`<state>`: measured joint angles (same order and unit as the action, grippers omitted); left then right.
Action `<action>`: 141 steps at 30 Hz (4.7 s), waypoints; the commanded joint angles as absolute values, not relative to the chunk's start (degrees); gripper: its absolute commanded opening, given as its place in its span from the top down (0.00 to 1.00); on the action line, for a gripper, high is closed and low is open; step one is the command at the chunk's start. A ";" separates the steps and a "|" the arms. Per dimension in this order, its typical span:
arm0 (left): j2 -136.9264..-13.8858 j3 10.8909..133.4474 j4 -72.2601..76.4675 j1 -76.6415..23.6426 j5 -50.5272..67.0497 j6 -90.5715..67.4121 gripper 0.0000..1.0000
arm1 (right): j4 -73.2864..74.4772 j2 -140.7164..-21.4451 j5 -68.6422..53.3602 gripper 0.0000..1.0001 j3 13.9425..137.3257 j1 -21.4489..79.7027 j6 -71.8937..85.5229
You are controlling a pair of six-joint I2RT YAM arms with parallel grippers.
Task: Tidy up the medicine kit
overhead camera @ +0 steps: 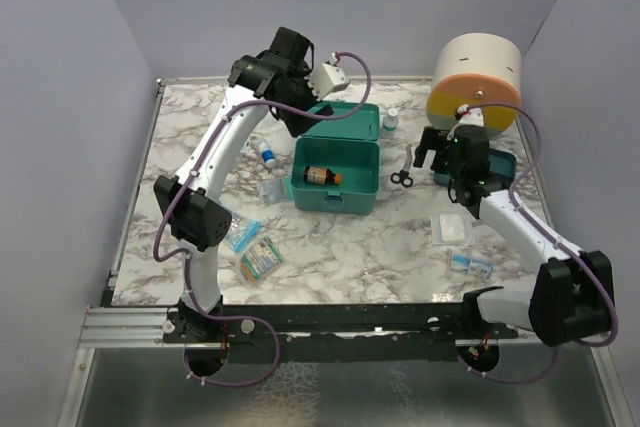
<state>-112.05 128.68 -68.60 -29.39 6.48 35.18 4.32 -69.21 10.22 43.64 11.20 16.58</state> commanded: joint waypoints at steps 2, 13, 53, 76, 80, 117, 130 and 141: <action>-110.44 128.26 -65.76 -23.11 12.05 23.86 0.18 | -4.88 -76.84 13.59 0.00 48.82 16.38 13.44; -102.12 117.23 -53.89 -20.70 16.51 13.18 0.06 | -14.83 -90.98 17.57 0.00 53.30 17.84 14.11; -100.48 114.98 -52.73 -20.21 19.65 12.71 0.01 | -19.54 -118.73 16.61 0.03 73.14 18.02 12.60; -100.90 115.55 -52.43 -20.18 20.39 12.79 0.01 | -16.83 -123.37 17.90 0.45 75.18 18.01 17.68; -100.83 115.23 -52.38 -20.21 20.88 12.66 0.01 | -18.63 -123.45 17.50 0.69 74.72 18.00 17.23; -103.54 114.24 -48.57 -11.59 12.92 5.92 0.01 | 22.07 -94.18 -1.71 0.99 86.65 23.56 -4.83; -102.46 109.15 -47.69 -6.87 13.80 5.88 0.01 | 40.59 -103.36 1.85 0.99 100.58 35.96 -18.05; -102.51 105.02 -46.05 -2.82 13.09 3.88 0.01 | 50.43 -108.66 9.88 0.99 103.85 42.53 -28.34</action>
